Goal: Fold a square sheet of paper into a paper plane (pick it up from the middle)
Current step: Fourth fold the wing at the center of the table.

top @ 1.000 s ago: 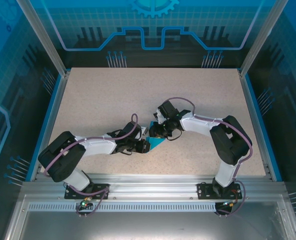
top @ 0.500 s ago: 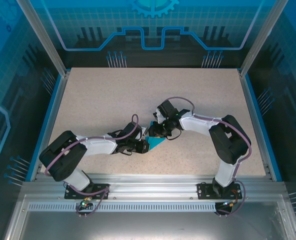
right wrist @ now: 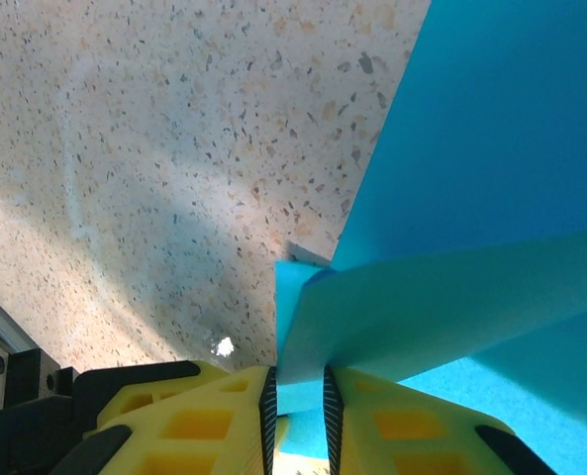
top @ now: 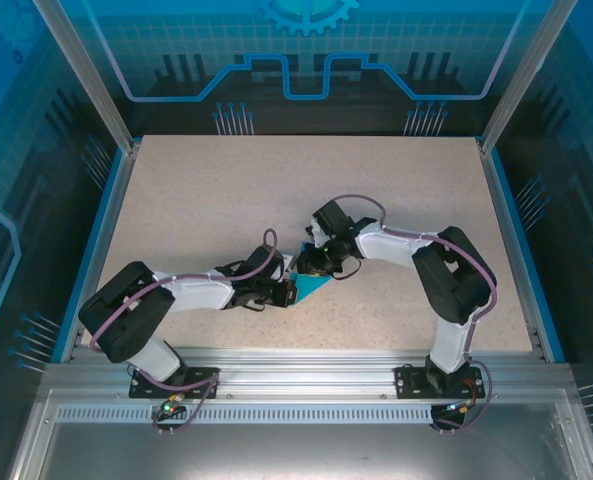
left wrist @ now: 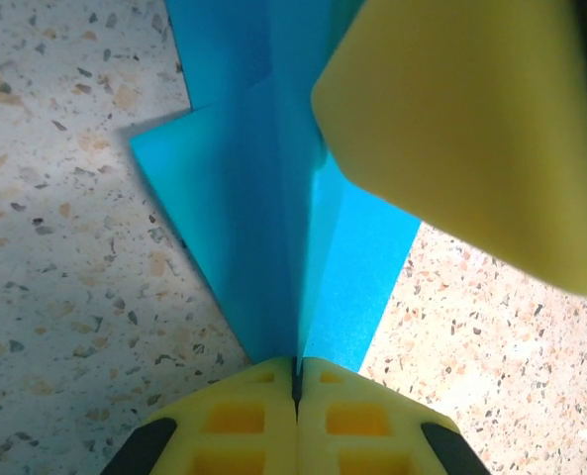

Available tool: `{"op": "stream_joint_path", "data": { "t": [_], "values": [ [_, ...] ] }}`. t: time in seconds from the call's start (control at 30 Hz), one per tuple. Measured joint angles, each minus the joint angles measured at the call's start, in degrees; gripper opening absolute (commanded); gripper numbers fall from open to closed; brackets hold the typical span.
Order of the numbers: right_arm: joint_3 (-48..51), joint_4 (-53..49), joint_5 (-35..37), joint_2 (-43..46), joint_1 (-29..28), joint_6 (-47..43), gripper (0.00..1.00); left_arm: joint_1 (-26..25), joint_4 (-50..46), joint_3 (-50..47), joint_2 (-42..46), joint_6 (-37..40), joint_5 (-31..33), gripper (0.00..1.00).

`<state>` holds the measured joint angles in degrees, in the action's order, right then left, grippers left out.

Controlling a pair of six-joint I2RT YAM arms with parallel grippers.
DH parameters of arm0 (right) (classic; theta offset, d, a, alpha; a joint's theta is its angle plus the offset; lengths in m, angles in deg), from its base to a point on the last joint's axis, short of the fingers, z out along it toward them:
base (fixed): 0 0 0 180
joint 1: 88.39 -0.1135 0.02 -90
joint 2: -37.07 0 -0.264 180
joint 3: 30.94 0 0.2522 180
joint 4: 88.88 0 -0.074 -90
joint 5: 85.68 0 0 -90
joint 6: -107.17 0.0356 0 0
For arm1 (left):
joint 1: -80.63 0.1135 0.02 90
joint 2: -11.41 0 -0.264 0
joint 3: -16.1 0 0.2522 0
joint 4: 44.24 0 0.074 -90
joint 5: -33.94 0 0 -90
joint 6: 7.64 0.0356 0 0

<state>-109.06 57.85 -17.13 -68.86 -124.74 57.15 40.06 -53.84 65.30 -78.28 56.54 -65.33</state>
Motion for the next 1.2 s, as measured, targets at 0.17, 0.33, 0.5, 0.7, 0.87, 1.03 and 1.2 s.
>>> {"op": "stream_joint_path", "data": {
  "t": [0.17,0.33,0.5,0.7,0.87,1.03,1.2],
  "values": [
    [-1.0,-0.4,0.0,-1.2,0.0,-0.2,0.22,0.0,0.4,-0.2,0.0,-0.9,0.0,0.12],
    [-1.8,-0.6,0.0,-2.7,0.0,-0.3,0.21,0.0,1.2,-0.8,0.1,-1.3,0.0,0.16],
    [-2.1,-0.8,0.1,-4.3,0.0,-0.6,0.21,0.0,1.3,-1.3,0.9,-1.3,0.0,0.23],
    [-2.5,-1.1,0.0,-5.1,0.0,-1.1,0.21,0.0,0.6,-3.6,6.2,-3.3,0.0,0.34],
    [-2.5,-1.1,0.0,-5.1,0.0,-1.1,0.21,0.0,0.7,-4.7,13.8,-6.8,0.5,0.27],
    [-2.5,-1.1,0.0,-5.1,0.0,-1.2,0.21,0.0,1.6,-4.7,15.3,-9.6,0.4,0.21],
    [-2.5,-1.0,0.0,-5.1,0.0,-1.3,0.21,0.1,3.5,-4.7,11.8,-11.8,-0.9,0.19]
  ]
}}
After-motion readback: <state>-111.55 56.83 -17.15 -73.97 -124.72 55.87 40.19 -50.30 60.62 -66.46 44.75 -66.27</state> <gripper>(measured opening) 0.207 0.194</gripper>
